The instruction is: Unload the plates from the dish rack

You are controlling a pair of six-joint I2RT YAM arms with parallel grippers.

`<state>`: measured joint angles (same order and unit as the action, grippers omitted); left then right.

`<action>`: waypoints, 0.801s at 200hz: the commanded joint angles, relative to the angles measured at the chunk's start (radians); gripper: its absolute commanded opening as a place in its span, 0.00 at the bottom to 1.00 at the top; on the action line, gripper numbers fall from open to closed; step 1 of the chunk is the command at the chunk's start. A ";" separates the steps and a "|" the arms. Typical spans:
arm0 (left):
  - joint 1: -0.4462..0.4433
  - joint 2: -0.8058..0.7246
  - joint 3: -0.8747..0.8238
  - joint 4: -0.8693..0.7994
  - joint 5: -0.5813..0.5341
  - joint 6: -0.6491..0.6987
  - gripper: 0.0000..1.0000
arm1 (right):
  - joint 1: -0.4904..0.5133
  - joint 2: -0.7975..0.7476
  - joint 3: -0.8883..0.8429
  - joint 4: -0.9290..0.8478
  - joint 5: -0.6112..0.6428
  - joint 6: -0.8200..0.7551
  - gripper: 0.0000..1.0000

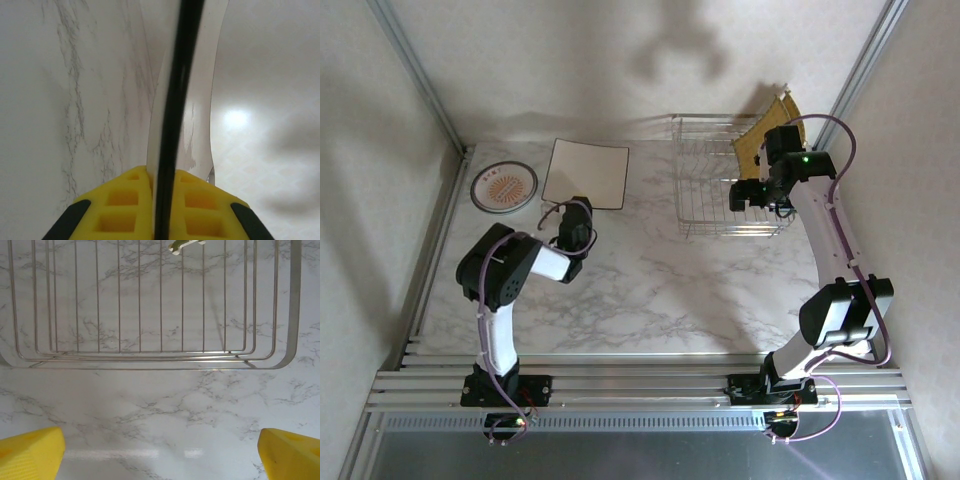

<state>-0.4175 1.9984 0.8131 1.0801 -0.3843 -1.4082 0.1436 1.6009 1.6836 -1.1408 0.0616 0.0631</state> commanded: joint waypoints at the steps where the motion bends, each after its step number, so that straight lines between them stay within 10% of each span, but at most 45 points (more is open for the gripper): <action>1: -0.006 0.005 0.066 0.160 -0.099 -0.040 0.00 | -0.005 0.013 0.017 -0.003 -0.023 -0.009 0.99; 160: -0.012 0.034 0.176 -0.190 -0.151 -0.138 0.00 | -0.004 -0.012 0.010 -0.008 -0.045 0.004 0.99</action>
<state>-0.4240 2.0640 0.9298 0.8127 -0.4625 -1.5185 0.1436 1.6058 1.6886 -1.1416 0.0250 0.0662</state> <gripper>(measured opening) 0.077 0.990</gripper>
